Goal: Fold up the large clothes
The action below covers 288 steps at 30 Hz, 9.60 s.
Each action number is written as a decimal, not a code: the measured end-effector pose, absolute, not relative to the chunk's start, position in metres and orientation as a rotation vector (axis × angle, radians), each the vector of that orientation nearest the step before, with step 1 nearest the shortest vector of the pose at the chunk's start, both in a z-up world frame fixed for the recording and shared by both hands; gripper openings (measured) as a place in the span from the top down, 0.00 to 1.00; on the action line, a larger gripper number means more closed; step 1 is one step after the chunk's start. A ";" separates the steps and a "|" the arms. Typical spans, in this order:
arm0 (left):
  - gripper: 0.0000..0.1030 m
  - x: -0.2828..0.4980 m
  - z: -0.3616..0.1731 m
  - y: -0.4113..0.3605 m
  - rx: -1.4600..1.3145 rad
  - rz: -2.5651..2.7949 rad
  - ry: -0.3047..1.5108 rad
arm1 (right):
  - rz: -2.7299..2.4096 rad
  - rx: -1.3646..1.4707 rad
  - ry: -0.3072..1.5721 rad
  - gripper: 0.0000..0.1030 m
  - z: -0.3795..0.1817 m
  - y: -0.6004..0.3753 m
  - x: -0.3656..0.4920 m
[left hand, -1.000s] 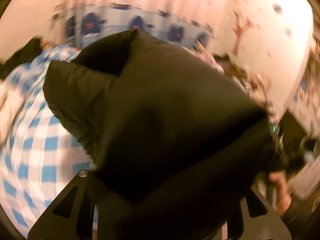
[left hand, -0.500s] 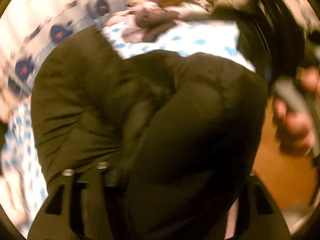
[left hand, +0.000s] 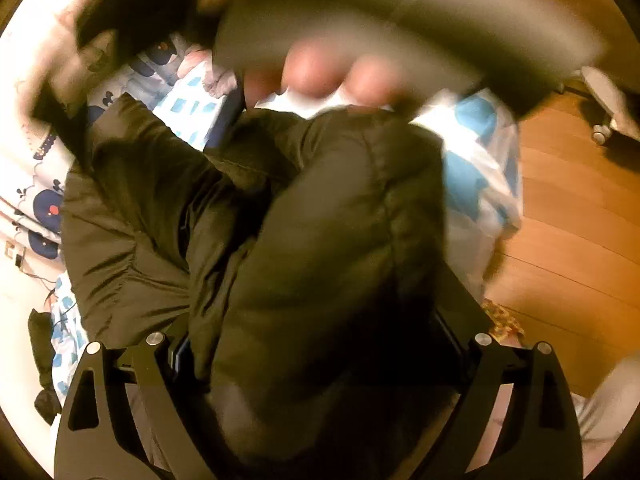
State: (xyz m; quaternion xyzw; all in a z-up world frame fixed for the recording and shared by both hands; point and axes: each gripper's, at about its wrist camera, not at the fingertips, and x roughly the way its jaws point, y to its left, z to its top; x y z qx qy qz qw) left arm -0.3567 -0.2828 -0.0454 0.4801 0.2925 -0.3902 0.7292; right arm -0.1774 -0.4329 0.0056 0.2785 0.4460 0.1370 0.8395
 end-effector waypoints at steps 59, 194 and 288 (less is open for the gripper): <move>0.09 -0.180 -0.020 -0.144 0.170 -0.815 0.996 | -0.109 0.408 0.755 0.06 0.005 -0.427 -0.317; 0.19 -0.201 0.016 0.046 0.214 -0.322 0.796 | 0.173 0.151 1.018 0.06 -0.070 -0.166 -0.193; 0.08 -0.233 0.036 0.082 0.124 -0.113 0.906 | 0.019 0.124 0.926 0.06 0.024 -0.130 -0.281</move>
